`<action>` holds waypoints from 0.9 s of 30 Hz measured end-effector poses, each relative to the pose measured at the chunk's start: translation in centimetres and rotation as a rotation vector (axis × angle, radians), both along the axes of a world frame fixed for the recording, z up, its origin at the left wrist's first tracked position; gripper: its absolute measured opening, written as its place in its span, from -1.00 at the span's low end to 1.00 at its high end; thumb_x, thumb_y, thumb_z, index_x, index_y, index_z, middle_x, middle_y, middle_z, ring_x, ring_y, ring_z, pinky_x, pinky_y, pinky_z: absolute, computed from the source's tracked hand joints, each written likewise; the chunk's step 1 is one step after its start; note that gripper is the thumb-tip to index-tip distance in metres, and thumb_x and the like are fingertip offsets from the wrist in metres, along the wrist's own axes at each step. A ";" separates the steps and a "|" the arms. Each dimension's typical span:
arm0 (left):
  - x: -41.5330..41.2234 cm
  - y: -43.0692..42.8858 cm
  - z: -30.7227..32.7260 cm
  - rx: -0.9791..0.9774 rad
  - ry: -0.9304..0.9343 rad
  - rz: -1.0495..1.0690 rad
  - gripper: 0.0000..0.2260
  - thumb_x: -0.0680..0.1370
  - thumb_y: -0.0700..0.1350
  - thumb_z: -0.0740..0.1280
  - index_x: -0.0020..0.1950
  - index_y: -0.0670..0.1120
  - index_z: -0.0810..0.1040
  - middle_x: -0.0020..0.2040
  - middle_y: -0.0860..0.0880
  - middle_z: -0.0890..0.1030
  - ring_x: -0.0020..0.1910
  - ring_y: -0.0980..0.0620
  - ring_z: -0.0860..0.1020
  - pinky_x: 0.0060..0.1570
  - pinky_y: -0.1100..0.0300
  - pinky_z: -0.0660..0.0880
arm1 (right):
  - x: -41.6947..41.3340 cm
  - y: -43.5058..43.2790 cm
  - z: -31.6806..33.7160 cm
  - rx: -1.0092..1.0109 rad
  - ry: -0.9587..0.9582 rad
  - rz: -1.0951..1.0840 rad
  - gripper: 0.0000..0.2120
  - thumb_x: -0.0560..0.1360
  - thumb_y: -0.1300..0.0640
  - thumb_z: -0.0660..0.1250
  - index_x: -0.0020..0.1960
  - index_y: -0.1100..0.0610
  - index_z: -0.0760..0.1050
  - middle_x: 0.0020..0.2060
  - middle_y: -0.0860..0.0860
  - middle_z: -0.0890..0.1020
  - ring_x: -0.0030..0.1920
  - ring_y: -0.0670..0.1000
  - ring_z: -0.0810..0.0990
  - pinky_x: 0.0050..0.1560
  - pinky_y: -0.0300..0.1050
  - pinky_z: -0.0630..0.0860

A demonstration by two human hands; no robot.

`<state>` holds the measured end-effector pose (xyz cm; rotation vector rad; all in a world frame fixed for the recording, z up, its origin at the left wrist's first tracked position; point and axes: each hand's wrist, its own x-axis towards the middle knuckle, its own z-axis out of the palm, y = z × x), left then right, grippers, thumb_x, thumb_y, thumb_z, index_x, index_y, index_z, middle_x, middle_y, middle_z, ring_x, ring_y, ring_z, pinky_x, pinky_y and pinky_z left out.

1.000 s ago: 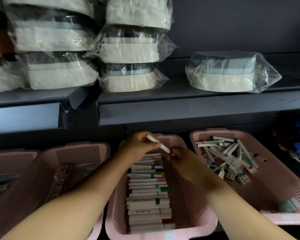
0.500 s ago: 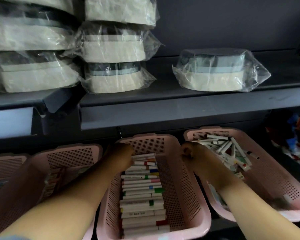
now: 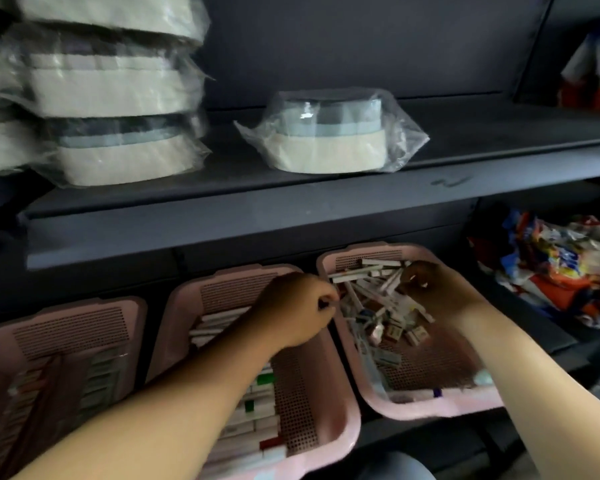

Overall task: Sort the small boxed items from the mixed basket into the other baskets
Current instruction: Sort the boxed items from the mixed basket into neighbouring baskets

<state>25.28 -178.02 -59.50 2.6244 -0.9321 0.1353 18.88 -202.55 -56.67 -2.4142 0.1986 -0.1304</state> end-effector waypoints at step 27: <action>-0.9 -12.0 -5.7 0.474 -0.030 0.054 -0.75 0.61 -0.10 0.31 0.27 0.03 0.64 0.23 -0.07 0.65 0.23 -0.16 0.61 0.24 0.03 0.51 | 2.0 -2.5 -10.4 -0.792 0.454 0.395 -0.64 0.61 -0.13 0.23 0.39 -0.14 0.36 0.20 -0.09 0.47 0.16 0.03 0.47 0.13 0.00 0.42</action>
